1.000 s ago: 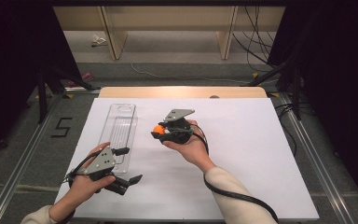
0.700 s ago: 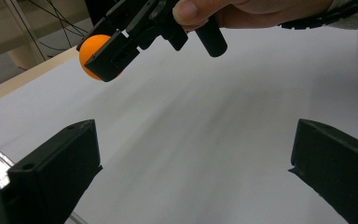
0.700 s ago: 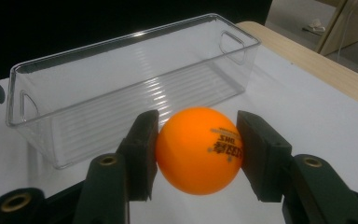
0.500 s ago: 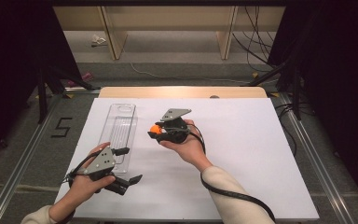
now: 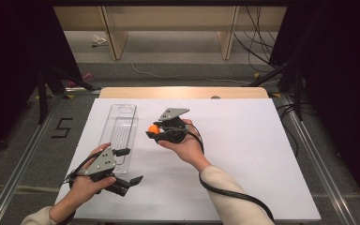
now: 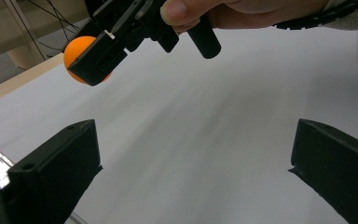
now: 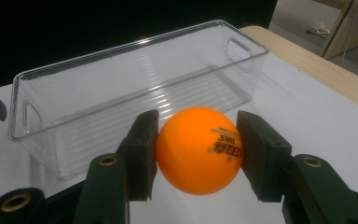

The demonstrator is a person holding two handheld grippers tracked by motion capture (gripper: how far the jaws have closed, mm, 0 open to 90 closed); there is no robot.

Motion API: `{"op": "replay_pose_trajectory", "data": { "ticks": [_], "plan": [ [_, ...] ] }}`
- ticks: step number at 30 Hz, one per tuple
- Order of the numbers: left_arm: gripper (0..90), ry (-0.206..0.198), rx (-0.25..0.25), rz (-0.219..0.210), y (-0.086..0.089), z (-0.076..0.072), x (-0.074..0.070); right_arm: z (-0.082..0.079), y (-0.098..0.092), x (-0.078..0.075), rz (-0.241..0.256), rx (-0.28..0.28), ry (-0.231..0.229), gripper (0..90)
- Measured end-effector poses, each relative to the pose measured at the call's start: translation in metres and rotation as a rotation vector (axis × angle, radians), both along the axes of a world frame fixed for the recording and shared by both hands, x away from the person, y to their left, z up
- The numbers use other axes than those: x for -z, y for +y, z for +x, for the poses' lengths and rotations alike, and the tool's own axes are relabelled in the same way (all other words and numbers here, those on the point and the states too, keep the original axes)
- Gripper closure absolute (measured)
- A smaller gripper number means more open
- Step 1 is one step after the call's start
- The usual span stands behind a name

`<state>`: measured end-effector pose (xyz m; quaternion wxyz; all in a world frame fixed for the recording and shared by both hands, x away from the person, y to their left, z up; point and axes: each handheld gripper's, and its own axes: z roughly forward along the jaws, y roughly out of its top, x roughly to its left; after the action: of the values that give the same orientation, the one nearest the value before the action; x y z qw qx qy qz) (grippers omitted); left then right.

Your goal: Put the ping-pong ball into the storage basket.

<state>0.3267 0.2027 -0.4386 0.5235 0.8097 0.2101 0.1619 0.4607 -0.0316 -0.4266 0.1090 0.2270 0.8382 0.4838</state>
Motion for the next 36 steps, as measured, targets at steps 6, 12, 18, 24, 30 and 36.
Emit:
{"op": "replay_pose_trajectory", "data": {
  "ticks": [6,12,18,24,30,36],
  "plan": [
    [0.8,0.002,0.003,-0.001,0.0,0.0,0.0,0.001,0.003,-0.001,0.0,-0.004,-0.002,51.5],
    [0.8,0.001,0.003,-0.002,0.0,0.0,0.0,0.002,0.006,-0.003,-0.002,-0.01,-0.005,51.4],
    [0.8,0.0,0.004,0.0,0.0,0.0,0.0,0.003,0.011,-0.005,0.001,-0.016,-0.008,51.4],
    [0.8,0.0,0.002,0.001,0.0,0.0,0.0,0.004,0.013,-0.006,-0.002,-0.018,-0.008,51.5],
    [0.8,0.0,0.004,0.0,0.0,0.0,0.0,0.005,0.015,-0.006,-0.001,-0.019,-0.009,51.5],
    [0.8,0.0,0.005,0.003,0.0,0.0,0.0,0.005,0.017,-0.007,-0.003,-0.022,-0.008,51.5]
  ]
}}
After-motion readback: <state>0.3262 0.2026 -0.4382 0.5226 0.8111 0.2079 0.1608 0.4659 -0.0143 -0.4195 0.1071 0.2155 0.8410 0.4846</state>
